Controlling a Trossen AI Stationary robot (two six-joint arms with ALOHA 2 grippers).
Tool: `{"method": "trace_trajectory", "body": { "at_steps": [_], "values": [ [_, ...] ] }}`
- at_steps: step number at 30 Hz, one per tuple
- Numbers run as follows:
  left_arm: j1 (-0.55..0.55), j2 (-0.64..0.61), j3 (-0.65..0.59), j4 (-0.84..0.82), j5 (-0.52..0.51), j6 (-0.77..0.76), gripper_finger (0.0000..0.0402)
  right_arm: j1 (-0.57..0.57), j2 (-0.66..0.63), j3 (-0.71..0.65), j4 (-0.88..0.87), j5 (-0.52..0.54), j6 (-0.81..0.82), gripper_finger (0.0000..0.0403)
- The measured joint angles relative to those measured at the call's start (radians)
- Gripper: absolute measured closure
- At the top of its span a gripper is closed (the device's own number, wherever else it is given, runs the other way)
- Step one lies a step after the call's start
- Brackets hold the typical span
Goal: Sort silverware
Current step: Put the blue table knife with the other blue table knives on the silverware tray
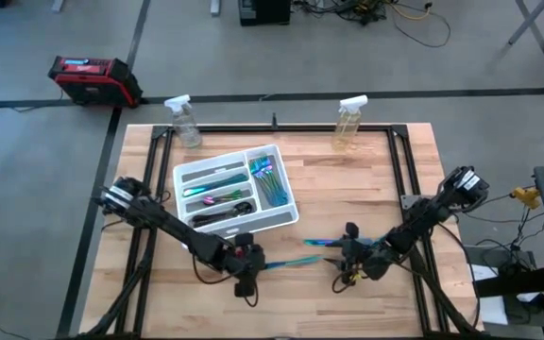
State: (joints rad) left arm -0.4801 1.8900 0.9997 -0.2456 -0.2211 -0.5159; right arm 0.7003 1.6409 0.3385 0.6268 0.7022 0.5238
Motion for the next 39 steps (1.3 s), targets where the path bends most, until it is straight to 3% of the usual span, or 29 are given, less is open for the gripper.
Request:
{"method": "trace_trajectory", "body": {
  "at_steps": [6,9,18,28,39],
  "values": [
    [-0.019,-0.026,0.001,-0.138,-0.005,-0.043,0.0401,-0.036,0.006,0.013,0.028,-0.027,-0.083,0.0196],
    [-0.025,-0.046,-0.002,-0.15,-0.006,-0.036,0.0401,-0.07,0.055,0.019,0.142,-0.061,-0.185,0.019],
    [-0.027,-0.079,-0.006,-0.165,-0.011,-0.027,0.0401,-0.269,0.312,0.097,0.457,-0.34,-0.393,0.0182],
    [-0.03,-0.077,-0.003,-0.191,-0.015,-0.017,0.0401,-0.391,0.389,0.124,0.548,-0.551,-0.427,0.0186],
    [-0.03,-0.078,-0.003,-0.192,-0.03,-0.018,0.0401,-0.389,0.475,0.158,0.569,-0.563,-0.418,0.0246]
  ]
}}
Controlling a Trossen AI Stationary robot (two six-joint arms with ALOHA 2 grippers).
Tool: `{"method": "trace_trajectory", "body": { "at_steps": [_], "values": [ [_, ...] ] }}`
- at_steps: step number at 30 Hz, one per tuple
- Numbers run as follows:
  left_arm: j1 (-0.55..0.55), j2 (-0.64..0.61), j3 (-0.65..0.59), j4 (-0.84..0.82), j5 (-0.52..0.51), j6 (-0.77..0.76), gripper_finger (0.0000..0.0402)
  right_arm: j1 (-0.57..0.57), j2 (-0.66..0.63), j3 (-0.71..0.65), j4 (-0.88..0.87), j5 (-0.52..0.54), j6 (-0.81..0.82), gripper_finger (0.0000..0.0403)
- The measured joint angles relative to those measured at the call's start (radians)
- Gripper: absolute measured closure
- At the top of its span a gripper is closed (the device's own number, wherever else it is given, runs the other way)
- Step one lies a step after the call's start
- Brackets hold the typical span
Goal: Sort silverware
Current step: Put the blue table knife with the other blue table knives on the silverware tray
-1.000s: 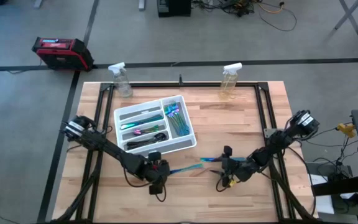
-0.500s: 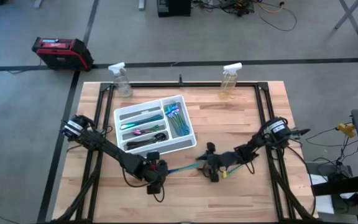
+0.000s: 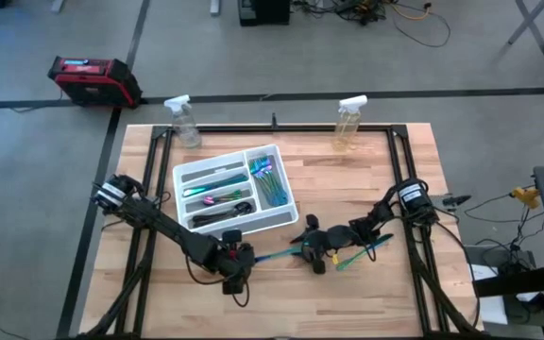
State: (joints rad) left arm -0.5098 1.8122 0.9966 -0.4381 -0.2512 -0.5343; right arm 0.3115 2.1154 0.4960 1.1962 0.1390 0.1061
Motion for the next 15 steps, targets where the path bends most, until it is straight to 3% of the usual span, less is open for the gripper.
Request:
{"method": "trace_trajectory", "body": {
  "at_steps": [7,15],
  "values": [
    [0.0,-0.001,0.002,-0.032,-0.003,0.001,0.0402,0.001,0.0,-0.004,0.0,-0.004,-0.026,0.0277],
    [0.001,-0.002,0.002,-0.038,-0.012,0.012,0.0402,0.004,0.0,-0.006,0.0,-0.016,-0.06,0.0248]
  ]
}}
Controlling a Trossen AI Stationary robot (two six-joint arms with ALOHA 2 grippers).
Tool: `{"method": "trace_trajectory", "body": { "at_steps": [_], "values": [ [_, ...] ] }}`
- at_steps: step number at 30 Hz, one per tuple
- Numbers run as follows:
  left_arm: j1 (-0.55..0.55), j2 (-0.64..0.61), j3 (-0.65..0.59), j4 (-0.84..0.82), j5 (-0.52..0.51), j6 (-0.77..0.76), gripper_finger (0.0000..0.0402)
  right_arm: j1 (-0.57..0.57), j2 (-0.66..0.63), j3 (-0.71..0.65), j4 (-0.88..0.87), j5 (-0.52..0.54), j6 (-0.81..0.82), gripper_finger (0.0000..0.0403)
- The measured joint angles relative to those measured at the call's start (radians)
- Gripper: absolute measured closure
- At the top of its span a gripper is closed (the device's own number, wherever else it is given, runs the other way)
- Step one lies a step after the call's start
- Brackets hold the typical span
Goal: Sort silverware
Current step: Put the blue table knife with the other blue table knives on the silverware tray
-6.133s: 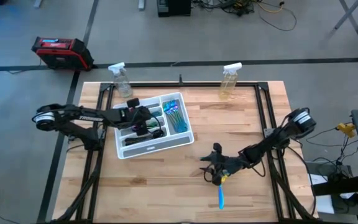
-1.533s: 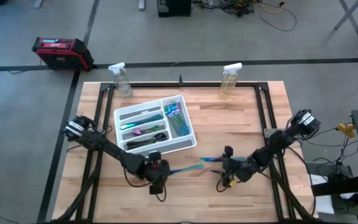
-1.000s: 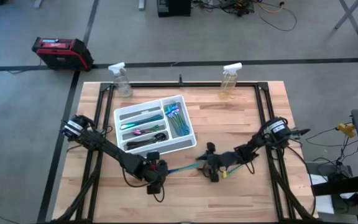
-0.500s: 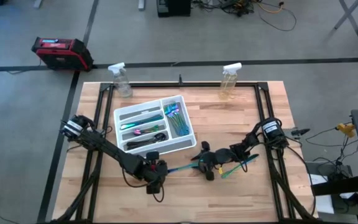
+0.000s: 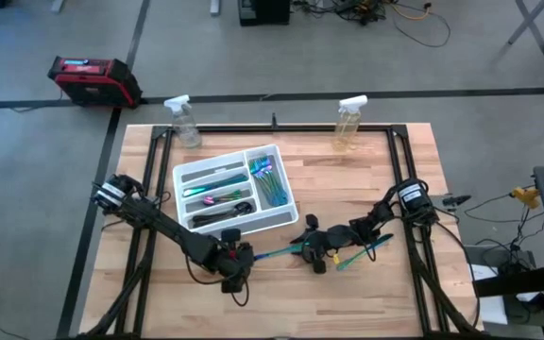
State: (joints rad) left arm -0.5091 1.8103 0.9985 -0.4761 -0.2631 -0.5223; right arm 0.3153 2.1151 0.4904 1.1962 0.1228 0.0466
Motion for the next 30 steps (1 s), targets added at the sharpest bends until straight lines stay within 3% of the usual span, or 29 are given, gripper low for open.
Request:
{"method": "trace_trajectory", "body": {
  "at_steps": [4,12,20,30],
  "values": [
    [0.0,0.0,0.0,-0.003,-0.012,0.007,0.0402,0.0,-0.001,0.008,-0.028,-0.01,-0.015,0.0255],
    [0.001,0.0,0.0,0.0,-0.042,0.017,0.0402,0.002,-0.003,0.014,-0.049,-0.043,-0.039,0.0343],
    [0.001,0.001,-0.002,0.113,-0.132,0.079,0.0402,0.002,-0.003,0.014,-0.05,-0.044,-0.031,0.0345],
    [0.006,0.002,-0.002,0.403,-0.264,0.364,0.0392,0.003,-0.003,0.014,-0.05,-0.043,0.013,0.0345]
  ]
}}
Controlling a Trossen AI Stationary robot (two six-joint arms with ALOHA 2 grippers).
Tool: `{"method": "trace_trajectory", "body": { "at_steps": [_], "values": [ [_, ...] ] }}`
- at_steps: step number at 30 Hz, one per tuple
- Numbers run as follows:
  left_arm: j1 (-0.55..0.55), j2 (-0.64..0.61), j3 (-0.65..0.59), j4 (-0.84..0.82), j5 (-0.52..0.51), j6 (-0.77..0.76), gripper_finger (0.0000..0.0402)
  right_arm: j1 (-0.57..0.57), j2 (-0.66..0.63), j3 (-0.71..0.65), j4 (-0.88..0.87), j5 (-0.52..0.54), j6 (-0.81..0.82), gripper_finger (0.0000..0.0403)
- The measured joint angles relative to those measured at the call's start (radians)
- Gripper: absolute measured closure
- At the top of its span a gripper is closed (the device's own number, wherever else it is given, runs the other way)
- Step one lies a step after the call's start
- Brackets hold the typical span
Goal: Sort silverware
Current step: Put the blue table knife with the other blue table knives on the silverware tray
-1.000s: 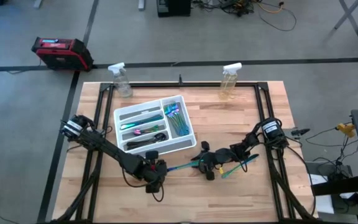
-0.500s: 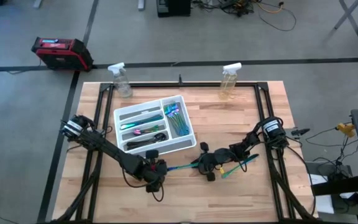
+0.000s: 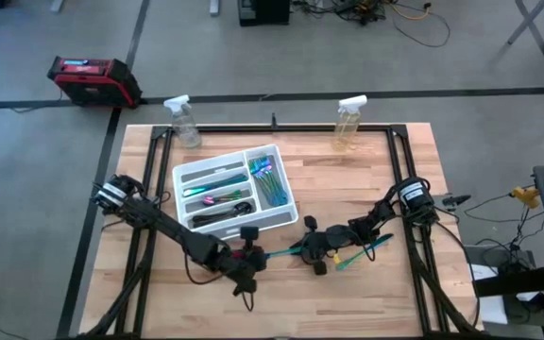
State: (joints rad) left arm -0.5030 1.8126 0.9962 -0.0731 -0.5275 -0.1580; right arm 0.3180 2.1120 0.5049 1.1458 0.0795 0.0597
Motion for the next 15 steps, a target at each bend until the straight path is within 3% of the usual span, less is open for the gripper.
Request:
{"method": "trace_trajectory", "body": {
  "at_steps": [15],
  "values": [
    [0.028,0.0,-0.002,0.123,-0.032,0.103,0.0282,0.0,0.0,0.0,0.002,-0.001,0.106,0.0345]
  ]
}}
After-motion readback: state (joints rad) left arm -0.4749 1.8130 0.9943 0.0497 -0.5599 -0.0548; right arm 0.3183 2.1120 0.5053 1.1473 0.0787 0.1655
